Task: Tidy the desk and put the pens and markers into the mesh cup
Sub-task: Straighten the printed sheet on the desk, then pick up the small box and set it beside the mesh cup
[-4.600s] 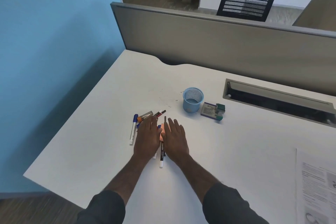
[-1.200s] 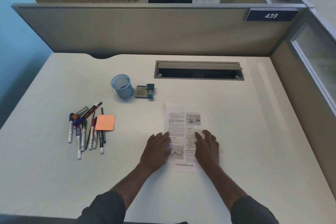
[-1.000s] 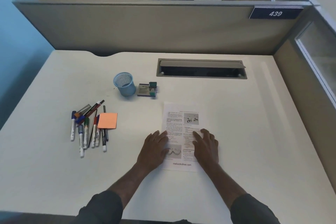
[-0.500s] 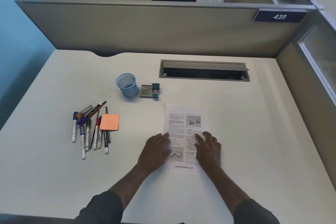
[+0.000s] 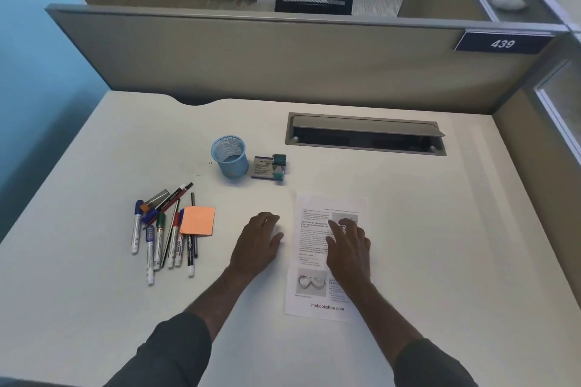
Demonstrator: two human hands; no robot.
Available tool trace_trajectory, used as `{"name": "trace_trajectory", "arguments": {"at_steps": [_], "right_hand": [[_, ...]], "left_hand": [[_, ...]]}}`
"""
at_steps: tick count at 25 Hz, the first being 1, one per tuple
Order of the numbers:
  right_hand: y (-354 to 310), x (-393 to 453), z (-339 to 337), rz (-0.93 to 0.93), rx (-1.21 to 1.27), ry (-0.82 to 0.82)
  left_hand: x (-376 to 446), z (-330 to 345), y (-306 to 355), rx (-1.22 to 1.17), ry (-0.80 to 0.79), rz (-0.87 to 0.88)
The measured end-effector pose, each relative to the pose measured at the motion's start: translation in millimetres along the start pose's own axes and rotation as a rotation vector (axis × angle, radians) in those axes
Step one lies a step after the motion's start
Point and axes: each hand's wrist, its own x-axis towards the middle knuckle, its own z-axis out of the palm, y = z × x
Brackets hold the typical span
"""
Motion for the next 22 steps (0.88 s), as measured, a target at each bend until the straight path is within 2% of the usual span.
{"name": "trace_trajectory", "arguments": {"at_steps": [6, 9, 22], "right_hand": [[-47.4, 45.5, 20.3, -0.148, 0.035, 0.068], [-66.8, 71.7, 34.4, -0.208, 0.052, 0.073], [-107.0, 144.2, 64.1, -0.128, 0.018, 0.02]], "left_hand": [[40.3, -13.7, -20.8, 0.059, 0.067, -0.063], [64.1, -17.7, -29.5, 0.106, 0.044, -0.043], [125.1, -16.3, -58.7, 0.144, 0.021, 0.044]]}}
